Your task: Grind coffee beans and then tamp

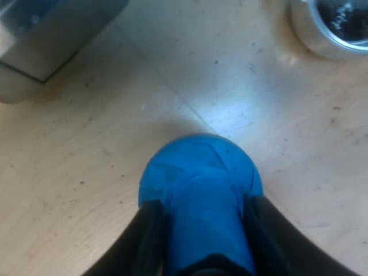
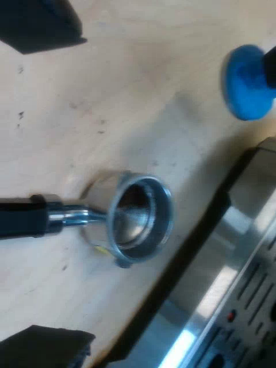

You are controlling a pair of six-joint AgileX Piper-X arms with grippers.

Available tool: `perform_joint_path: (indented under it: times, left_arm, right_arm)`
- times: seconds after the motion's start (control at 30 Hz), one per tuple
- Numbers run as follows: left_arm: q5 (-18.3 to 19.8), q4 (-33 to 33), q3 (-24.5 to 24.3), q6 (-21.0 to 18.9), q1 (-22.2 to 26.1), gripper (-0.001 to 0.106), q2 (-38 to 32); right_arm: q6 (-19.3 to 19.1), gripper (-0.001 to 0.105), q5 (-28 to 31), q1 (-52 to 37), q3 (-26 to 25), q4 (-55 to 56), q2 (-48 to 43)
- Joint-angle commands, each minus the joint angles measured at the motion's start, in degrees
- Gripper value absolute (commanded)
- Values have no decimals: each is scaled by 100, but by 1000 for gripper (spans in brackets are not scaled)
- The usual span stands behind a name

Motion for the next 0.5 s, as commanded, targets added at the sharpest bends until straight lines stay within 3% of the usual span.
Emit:
perform_joint_path:
  times: [0.03, 0.3, 0.5]
  left_arm:
    - [32, 120, -155, 34, -193, 0, -56]
    - [32, 118, -668, -7, -749, 0, -56]
    - [145, 92, -949, -32, -794, 0, -56]
  right_arm:
    - [193, 100, 60, -127, 176, -290, -34]
    - [116, 100, -292, -581, 422, -878, -34]
    - [58, 100, -404, -600, 519, -910, -34]
